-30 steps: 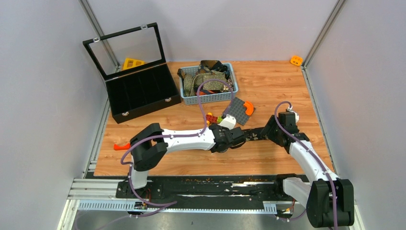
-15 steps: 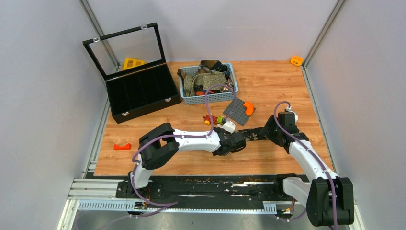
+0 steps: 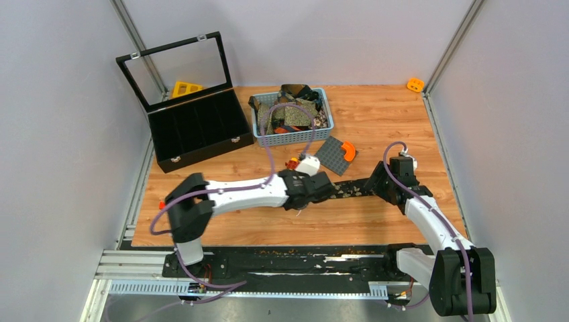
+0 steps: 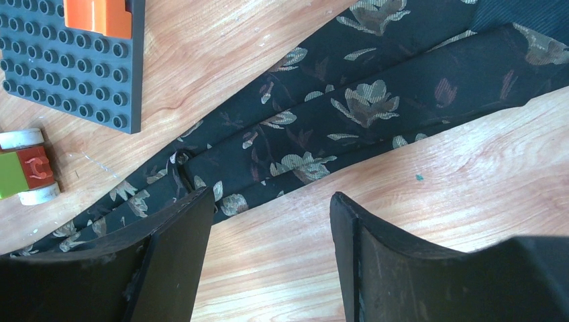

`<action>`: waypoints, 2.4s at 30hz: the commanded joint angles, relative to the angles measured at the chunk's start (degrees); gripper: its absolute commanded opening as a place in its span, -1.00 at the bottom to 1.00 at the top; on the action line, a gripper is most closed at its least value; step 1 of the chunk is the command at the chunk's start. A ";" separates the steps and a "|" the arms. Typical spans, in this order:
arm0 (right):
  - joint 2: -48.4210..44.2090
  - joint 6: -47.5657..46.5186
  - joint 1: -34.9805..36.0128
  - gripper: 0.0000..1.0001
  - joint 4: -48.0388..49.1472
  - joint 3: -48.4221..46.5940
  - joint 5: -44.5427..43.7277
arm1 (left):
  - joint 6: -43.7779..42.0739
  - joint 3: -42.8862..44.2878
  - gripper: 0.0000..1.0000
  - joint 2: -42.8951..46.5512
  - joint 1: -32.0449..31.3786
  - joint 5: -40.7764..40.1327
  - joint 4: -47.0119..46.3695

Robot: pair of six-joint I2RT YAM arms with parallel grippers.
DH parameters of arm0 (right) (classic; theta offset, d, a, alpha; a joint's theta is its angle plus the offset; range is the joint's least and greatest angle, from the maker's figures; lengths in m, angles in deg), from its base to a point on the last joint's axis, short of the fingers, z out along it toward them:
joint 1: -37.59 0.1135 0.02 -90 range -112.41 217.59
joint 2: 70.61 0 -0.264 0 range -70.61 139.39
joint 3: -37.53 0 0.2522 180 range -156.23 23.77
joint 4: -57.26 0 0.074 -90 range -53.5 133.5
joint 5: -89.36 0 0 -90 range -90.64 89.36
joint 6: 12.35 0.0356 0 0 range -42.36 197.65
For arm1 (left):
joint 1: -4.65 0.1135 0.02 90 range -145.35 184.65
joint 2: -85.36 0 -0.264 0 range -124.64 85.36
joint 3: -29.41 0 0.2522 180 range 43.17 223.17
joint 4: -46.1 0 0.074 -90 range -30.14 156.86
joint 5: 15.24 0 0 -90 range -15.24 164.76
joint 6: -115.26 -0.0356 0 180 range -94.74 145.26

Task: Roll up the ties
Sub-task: Flatten out the tie at the center of the board.

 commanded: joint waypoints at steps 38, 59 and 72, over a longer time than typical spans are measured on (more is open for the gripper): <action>-7.56 -11.83 23.01 0.31 12.03 -0.25 4.26 | -9.63 -28.93 0.48 49.15 47.66 23.89 -5.67; 35.60 -9.24 57.58 -0.51 33.14 -19.65 11.40 | -12.72 -23.48 -0.47 13.99 46.03 37.20 -21.88; 49.78 -12.42 57.46 -0.58 29.62 -31.22 6.62 | -12.89 -29.57 -0.55 12.41 46.03 39.66 -24.32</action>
